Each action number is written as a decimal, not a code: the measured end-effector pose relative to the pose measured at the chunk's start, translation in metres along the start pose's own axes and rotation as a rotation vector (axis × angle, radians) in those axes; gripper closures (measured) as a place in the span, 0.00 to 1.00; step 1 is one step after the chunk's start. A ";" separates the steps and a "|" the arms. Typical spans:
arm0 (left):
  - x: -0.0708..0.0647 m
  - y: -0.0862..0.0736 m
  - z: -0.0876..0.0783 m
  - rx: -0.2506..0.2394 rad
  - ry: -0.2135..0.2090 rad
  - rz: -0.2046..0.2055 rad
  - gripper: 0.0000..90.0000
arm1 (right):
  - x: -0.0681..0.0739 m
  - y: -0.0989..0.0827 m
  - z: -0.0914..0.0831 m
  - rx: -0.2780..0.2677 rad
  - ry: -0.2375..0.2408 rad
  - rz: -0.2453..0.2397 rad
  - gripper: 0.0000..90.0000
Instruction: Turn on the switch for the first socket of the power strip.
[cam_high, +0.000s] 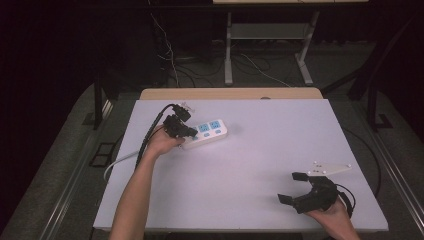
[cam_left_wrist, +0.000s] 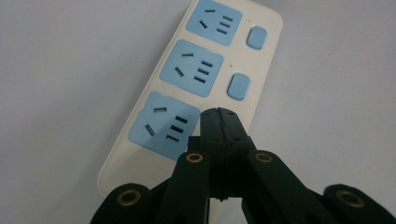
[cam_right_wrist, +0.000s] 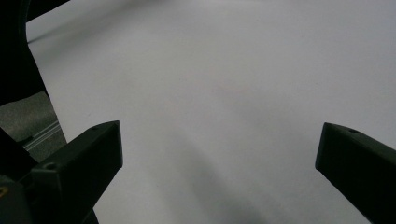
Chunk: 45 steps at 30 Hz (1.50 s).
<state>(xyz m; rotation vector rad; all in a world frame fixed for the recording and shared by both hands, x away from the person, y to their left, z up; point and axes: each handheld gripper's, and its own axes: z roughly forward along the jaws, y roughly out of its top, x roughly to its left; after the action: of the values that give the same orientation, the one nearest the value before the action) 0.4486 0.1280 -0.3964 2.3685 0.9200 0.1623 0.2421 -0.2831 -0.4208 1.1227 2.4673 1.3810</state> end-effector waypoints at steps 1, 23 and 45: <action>0.000 -0.001 0.001 0.002 -0.002 -0.006 0.99 | 0.000 0.000 0.000 0.000 0.000 0.000 0.00; 0.008 -0.010 0.007 -0.028 -0.044 -0.114 1.00 | -0.001 0.000 -0.002 -0.001 -0.001 -0.006 0.00; 0.003 -0.010 0.009 -0.032 -0.008 -0.163 1.00 | -0.003 0.000 -0.003 -0.010 -0.010 0.004 0.00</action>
<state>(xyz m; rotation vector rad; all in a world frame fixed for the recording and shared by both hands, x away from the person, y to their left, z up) 0.4480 0.1322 -0.4094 2.2514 1.0938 0.1021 0.2426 -0.2871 -0.4200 1.1307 2.4501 1.3838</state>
